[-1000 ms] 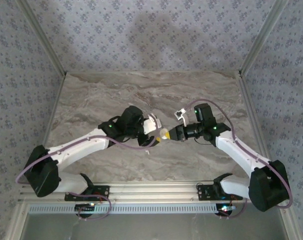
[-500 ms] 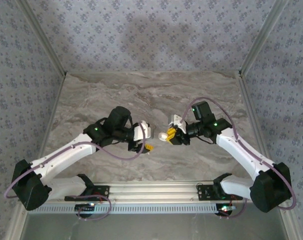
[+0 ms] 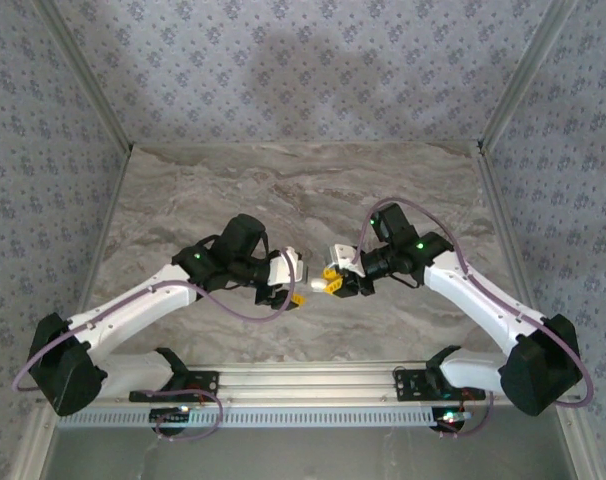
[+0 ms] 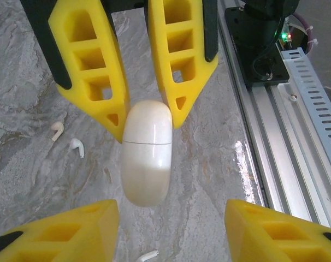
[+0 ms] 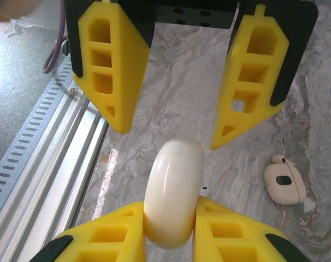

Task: Insert the wireless bluetooth earbuds into the charging case

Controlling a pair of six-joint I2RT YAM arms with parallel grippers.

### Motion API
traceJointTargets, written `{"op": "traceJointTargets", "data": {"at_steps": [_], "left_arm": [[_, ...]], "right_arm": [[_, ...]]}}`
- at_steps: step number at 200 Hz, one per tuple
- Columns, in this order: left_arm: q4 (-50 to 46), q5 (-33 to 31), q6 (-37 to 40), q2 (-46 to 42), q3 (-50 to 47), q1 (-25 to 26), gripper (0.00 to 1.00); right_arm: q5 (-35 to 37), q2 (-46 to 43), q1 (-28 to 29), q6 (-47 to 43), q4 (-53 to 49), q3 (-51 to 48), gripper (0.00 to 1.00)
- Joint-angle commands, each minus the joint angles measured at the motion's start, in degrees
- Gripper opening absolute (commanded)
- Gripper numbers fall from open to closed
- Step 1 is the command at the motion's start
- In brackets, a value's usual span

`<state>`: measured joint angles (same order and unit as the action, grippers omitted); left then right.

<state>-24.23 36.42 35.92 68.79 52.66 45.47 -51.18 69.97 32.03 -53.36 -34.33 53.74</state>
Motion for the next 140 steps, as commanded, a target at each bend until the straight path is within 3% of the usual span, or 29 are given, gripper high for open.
{"op": "traceJointTargets", "data": {"at_steps": [1,71,140], "left_arm": [[-0.16,0.73,1.25,0.52,1.78,0.18,0.53],[-1.46,2.76,2.88,2.58,3.76,1.13,0.37],[-0.71,3.65,3.00,2.48,3.58,1.64,0.36]], "right_arm": [[-2.94,0.50,0.61,-2.01,-0.94,1.97,0.22],[-4.21,0.82,1.37,-2.53,-0.32,1.90,0.22],[-3.67,1.72,1.78,-2.19,0.65,2.09,0.22]]}}
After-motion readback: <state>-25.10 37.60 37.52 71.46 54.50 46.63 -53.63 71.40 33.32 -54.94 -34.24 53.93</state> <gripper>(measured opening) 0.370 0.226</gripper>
